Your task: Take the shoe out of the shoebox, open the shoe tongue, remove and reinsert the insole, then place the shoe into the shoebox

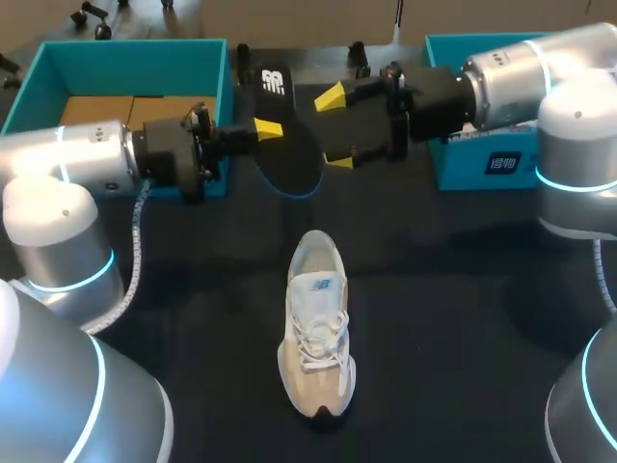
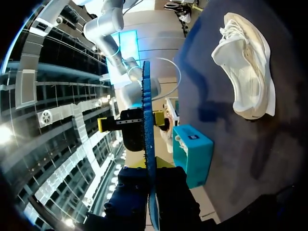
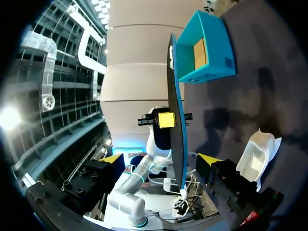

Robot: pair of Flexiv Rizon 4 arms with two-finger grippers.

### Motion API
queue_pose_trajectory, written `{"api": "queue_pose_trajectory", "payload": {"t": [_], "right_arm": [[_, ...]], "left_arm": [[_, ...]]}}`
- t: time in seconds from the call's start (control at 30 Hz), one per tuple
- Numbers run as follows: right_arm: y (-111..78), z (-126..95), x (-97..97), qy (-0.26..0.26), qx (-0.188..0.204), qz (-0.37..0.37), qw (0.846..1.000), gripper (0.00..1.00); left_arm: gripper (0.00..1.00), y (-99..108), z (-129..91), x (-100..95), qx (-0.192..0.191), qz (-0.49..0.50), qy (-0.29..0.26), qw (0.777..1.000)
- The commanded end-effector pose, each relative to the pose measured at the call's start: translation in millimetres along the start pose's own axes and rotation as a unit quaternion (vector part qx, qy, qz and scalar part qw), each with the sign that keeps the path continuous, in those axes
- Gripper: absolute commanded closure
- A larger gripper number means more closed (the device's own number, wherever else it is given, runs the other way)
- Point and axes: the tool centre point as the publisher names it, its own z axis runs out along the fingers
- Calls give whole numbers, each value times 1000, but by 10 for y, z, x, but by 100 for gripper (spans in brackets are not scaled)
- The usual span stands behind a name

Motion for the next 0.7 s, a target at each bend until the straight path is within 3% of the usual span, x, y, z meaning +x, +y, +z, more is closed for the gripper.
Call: {"api": "queue_pose_trajectory", "payload": {"t": [0.03,0.17,0.27,0.47,0.63,0.7], "right_arm": [[34,139,-35,-1,3,3,1000,18],[39,168,-62,-3,7,5,1000,21],[44,186,-89,0,6,4,1000,30],[62,232,-118,-4,10,-1,1000,29],[100,259,-168,-7,14,0,1000,34],[119,266,-191,-4,16,-1,1000,43]], "left_arm": [[100,28,83,9,-1,2,-4,1000],[100,44,116,-5,-1,2,-4,1000],[100,52,131,-13,0,-1,0,1000],[100,61,152,-15,2,-7,7,1000],[100,61,152,-15,2,-7,7,1000],[100,61,152,-15,2,-7,7,1000]]}}
